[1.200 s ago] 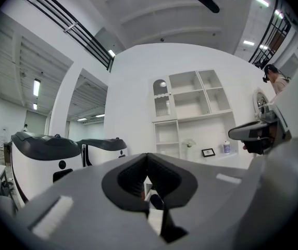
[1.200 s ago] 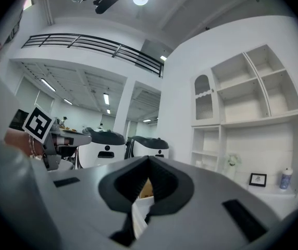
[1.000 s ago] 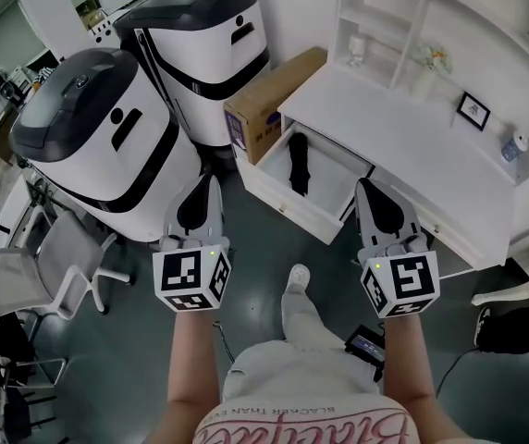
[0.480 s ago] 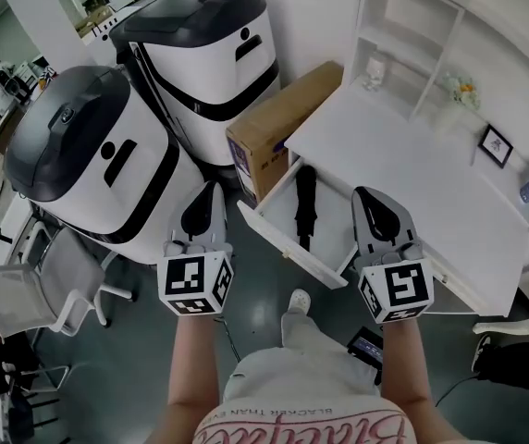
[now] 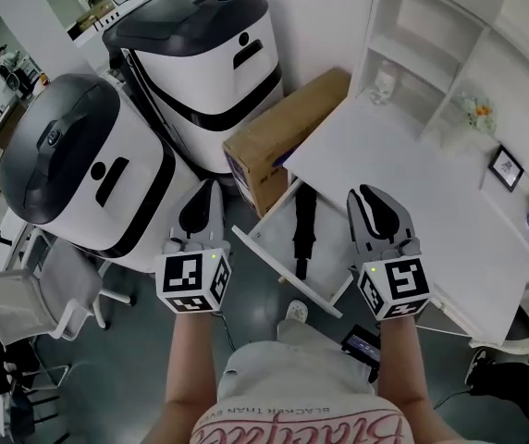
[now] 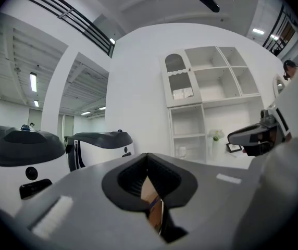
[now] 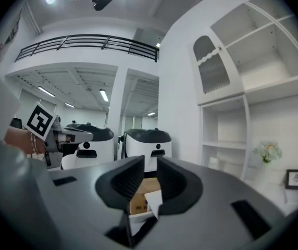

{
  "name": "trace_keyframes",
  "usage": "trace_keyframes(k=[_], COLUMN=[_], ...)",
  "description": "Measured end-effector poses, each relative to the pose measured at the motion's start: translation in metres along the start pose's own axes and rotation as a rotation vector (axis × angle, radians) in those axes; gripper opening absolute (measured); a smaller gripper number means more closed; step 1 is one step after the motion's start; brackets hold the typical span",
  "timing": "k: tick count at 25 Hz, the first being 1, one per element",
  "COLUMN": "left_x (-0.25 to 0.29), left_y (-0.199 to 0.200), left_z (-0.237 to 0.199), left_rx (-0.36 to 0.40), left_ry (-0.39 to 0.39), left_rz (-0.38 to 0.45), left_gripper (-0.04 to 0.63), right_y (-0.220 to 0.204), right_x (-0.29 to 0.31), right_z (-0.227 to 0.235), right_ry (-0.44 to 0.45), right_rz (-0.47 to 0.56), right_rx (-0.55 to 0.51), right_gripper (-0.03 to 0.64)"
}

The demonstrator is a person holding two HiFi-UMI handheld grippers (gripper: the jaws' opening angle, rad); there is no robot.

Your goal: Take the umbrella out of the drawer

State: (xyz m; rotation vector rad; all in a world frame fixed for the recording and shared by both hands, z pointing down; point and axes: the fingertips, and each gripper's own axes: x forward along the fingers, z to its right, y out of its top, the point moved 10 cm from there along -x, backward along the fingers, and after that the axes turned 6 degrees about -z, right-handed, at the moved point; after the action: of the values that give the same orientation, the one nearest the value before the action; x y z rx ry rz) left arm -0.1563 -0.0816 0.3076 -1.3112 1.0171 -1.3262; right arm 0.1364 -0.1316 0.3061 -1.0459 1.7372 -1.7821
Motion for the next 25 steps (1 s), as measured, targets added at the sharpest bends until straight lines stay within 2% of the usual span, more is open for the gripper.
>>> trace_keyframes(k=[2, 4, 6, 8, 15, 21, 25], left_x=[0.008, 0.016, 0.023, 0.030, 0.040, 0.047, 0.054], left_y=[0.000, -0.001, -0.003, -0.005, -0.014, -0.028, -0.037], left_z=[-0.002, -0.005, -0.006, -0.007, -0.013, -0.021, -0.025], left_rx=[-0.004, -0.006, -0.006, -0.008, -0.036, -0.056, -0.058], left_ry=[0.006, 0.009, 0.007, 0.004, -0.004, -0.019, -0.045], left_rz=[-0.005, -0.014, -0.023, -0.030, -0.044, -0.083, -0.115], left_gripper=[0.009, 0.009, 0.009, 0.009, 0.009, 0.009, 0.009], right_y=[-0.001, -0.003, -0.004, -0.005, -0.012, -0.030, -0.046], right_x=[0.009, 0.018, 0.027, 0.033, 0.045, 0.056, 0.067], right_z=[0.004, 0.007, 0.010, 0.012, 0.010, 0.004, -0.003], right_ry=[0.028, 0.047, 0.044, 0.033, 0.032, 0.003, 0.018], right_rz=[-0.009, -0.020, -0.040, -0.064, -0.124, -0.240, -0.295], right_rx=[0.019, 0.039, 0.065, 0.087, 0.114, 0.103, 0.138], right_gripper=[0.115, 0.169, 0.284, 0.328, 0.331, 0.331, 0.330])
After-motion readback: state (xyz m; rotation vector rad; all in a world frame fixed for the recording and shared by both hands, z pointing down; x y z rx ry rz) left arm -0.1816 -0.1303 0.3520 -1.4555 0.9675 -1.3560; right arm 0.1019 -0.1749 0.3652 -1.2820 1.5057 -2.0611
